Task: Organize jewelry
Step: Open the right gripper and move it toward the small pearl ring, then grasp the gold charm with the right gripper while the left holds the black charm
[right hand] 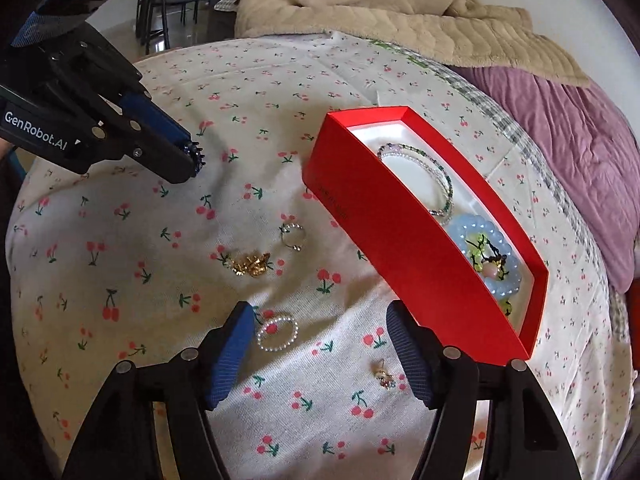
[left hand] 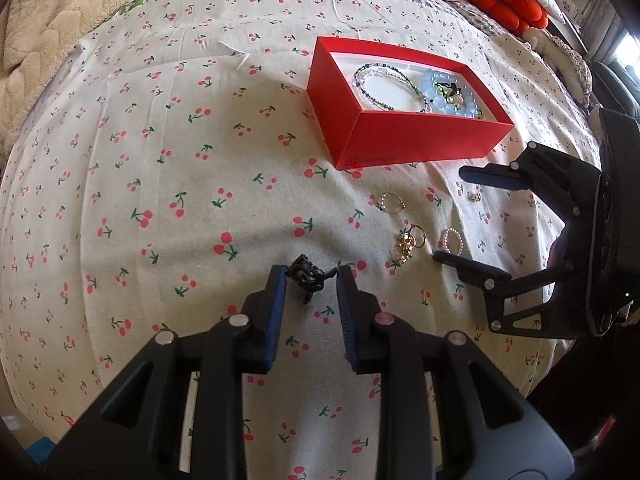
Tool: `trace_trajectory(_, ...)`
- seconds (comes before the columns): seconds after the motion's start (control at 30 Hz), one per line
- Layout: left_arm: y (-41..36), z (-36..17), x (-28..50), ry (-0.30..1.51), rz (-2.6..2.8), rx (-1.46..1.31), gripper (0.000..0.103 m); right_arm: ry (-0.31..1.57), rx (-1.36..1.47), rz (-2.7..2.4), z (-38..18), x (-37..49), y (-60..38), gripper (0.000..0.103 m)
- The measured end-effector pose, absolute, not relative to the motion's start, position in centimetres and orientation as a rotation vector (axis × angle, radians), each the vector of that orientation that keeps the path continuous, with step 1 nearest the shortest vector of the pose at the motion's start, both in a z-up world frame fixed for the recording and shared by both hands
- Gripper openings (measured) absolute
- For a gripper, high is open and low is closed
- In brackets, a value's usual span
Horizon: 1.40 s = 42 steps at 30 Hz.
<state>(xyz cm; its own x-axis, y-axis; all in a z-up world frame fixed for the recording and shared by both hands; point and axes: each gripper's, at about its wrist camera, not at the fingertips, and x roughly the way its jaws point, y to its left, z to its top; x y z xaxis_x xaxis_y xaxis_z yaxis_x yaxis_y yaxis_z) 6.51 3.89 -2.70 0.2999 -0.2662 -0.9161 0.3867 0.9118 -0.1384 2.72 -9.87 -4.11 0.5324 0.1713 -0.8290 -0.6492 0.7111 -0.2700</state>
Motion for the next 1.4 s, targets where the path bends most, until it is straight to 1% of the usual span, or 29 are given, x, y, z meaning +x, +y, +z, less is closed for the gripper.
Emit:
trace_trajectory(0.03,3.9,-2.8,6.5,1.192,-0.434,0.116,0.028,0.885,-0.617,0.535,-4.2,2.8,-9.5,0.047)
trace_trajectory(0.1,3.8,-2.9,6.6,1.195,-0.434,0.118,0.028,0.9,-0.614,0.556,-4.4,3.2,-8.8,0.037)
trace_trajectory(0.13,3.8,-2.9,6.6,1.196,-0.433,0.117,0.028,0.903,-0.614,0.56,-4.5,3.3,-8.5,0.036)
trace_trajectory(0.57,4.1,-2.8,6.9,1.198,-0.436,0.108,0.028,0.927,-0.552,0.605,-4.7,3.8,-6.9,0.035)
trace_trajectory(0.63,4.2,-2.8,6.9,1.199,-0.436,0.105,0.028,0.951,-0.503,0.618,-4.5,4.1,-7.1,0.03)
trace_trajectory(1.0,4.4,-2.6,6.9,1.202,-0.469,0.046,0.028,1.132,-0.185,0.614,-3.9,5.1,-8.8,0.03)
trace_trajectory(1.23,4.0,-2.5,6.7,1.205,-0.477,0.048,0.028,1.087,-0.137,0.538,-3.6,5.9,-8.0,0.03)
trace_trajectory(1.4,4.0,-2.6,6.7,1.207,-0.475,0.039,0.028,1.109,-0.036,0.439,-3.9,7.4,-10.2,0.029)
